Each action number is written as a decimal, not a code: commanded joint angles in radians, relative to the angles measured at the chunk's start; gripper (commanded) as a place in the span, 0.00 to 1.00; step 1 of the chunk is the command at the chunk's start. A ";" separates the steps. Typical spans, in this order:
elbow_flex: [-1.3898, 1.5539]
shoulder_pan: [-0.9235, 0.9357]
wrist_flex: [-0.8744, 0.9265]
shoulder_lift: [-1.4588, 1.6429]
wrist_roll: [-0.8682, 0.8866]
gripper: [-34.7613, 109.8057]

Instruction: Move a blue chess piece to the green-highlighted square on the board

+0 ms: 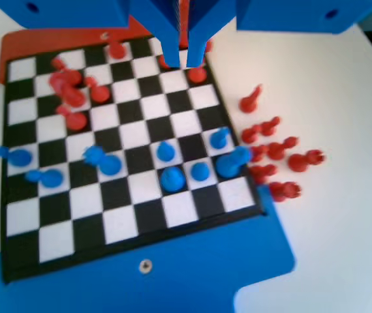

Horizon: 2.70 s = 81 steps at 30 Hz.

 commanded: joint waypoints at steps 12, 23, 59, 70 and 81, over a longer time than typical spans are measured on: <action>0.232 -0.189 -0.103 0.275 0.078 0.27; 0.393 -0.244 -0.265 0.305 0.087 0.30; 0.495 -0.350 -0.489 0.137 0.126 0.31; 0.463 -0.344 -0.529 0.060 0.124 0.31; 0.388 -0.350 -0.489 0.025 0.129 0.31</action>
